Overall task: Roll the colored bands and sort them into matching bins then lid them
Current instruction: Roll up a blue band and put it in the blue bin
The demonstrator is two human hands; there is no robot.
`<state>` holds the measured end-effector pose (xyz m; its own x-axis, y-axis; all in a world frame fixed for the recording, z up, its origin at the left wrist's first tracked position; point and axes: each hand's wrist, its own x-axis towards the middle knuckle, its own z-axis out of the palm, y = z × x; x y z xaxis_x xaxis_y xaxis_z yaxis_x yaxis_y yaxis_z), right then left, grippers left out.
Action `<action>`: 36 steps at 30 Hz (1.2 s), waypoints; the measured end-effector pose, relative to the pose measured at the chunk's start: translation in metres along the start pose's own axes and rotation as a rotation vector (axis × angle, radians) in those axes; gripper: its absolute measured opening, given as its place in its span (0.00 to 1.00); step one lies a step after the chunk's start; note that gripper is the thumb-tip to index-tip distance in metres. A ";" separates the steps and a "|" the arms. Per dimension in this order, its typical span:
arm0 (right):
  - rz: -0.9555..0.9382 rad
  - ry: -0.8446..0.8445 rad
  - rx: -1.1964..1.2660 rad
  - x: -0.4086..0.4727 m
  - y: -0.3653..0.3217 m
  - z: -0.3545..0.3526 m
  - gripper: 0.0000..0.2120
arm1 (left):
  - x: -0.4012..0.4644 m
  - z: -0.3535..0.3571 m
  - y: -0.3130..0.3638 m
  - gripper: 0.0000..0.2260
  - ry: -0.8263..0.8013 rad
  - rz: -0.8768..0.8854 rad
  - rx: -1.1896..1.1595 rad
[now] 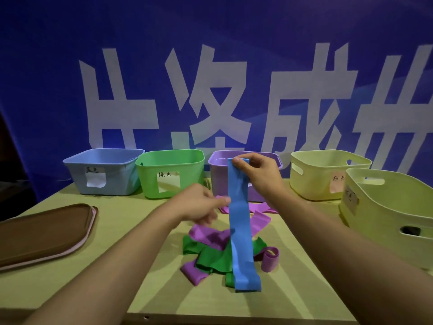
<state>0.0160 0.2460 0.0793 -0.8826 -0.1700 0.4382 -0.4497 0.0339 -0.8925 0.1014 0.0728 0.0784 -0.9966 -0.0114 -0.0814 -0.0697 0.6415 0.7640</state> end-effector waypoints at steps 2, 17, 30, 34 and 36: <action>0.006 -0.002 0.019 0.000 0.004 0.002 0.06 | 0.016 -0.002 -0.003 0.16 0.232 0.141 -0.144; -0.019 -0.019 0.130 0.008 0.073 0.005 0.06 | 0.100 0.052 -0.024 0.07 0.398 0.426 -0.661; 0.061 0.026 0.070 0.002 0.109 0.007 0.10 | 0.115 0.069 -0.060 0.04 0.460 0.381 -0.638; 0.053 0.040 0.062 0.002 0.110 0.005 0.09 | 0.116 0.068 -0.064 0.03 0.466 0.388 -0.603; 0.043 0.040 0.060 0.002 0.111 0.005 0.07 | 0.117 0.068 -0.064 0.03 0.461 0.394 -0.588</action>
<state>-0.0349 0.2449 -0.0198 -0.9063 -0.1300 0.4022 -0.4033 -0.0187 -0.9149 -0.0078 0.0822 -0.0235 -0.8617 -0.2648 0.4329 0.4029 0.1616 0.9009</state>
